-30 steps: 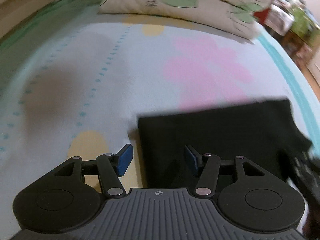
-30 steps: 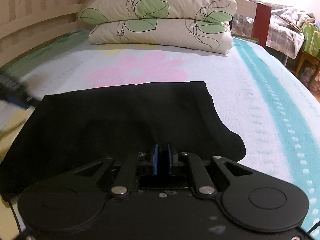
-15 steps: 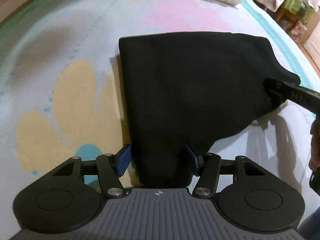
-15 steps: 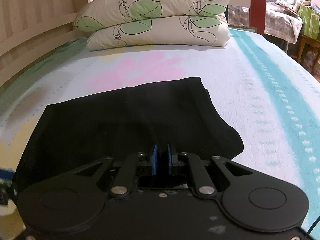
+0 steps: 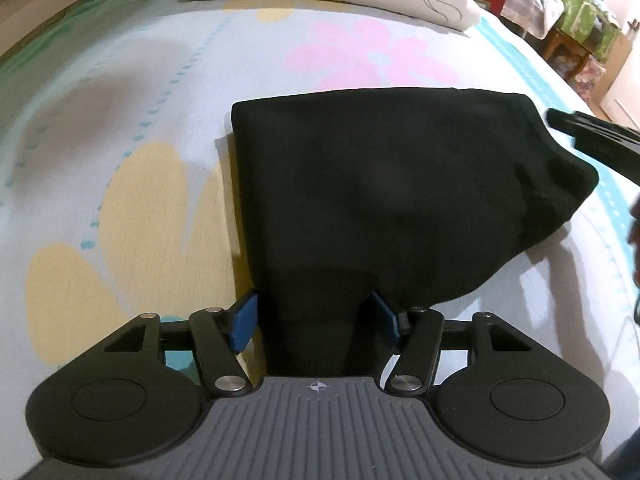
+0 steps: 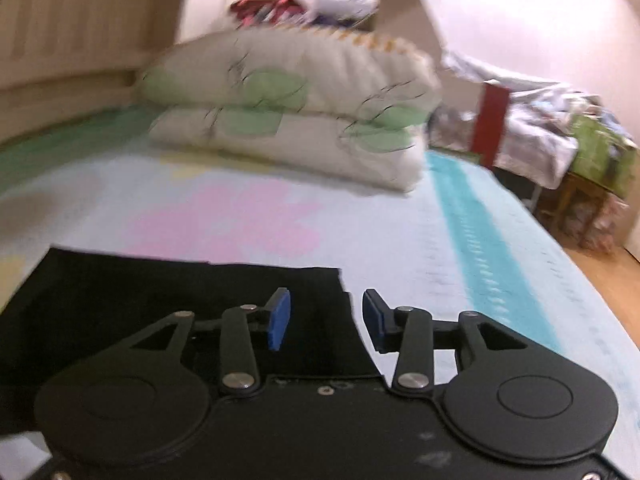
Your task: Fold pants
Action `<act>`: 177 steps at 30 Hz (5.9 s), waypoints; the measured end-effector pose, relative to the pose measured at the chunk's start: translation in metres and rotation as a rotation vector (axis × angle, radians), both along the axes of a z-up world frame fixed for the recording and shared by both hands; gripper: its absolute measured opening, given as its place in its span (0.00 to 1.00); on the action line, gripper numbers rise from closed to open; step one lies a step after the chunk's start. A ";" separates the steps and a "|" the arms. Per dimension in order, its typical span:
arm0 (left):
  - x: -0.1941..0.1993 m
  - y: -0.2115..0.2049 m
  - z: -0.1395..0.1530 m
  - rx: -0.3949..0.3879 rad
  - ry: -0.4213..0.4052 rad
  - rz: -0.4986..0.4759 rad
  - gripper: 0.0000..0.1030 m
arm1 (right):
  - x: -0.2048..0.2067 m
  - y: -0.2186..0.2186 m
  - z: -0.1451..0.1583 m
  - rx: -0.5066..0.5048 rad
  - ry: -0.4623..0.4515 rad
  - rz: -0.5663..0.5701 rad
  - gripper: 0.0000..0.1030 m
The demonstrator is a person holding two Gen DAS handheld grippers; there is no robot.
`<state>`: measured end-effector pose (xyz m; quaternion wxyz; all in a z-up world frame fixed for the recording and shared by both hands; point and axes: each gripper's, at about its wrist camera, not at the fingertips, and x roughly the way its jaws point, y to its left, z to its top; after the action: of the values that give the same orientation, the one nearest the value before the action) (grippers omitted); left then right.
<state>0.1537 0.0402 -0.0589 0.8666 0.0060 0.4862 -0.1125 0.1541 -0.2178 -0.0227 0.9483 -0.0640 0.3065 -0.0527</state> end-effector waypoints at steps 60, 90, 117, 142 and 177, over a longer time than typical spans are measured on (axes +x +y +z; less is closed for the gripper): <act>0.050 0.052 -0.015 -0.408 0.006 0.204 0.20 | 0.015 -0.030 -0.025 0.384 0.169 0.083 0.20; -0.011 0.125 0.065 -0.220 -0.089 0.147 0.12 | -0.006 0.086 0.047 0.144 0.233 0.237 0.19; 0.042 0.225 0.015 -0.120 0.101 0.408 0.32 | 0.058 0.148 -0.037 0.395 0.332 0.117 0.40; 0.018 0.158 0.012 -0.163 0.132 0.406 0.32 | -0.011 0.191 -0.013 0.178 0.083 0.235 0.07; -0.084 0.074 0.075 0.116 -0.247 0.275 0.51 | -0.062 0.201 0.039 0.209 0.102 0.159 0.36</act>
<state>0.0700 0.1142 0.0163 0.9250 0.0031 0.3782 0.0369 0.0922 -0.0170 0.0162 0.9341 0.0084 0.3523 0.0581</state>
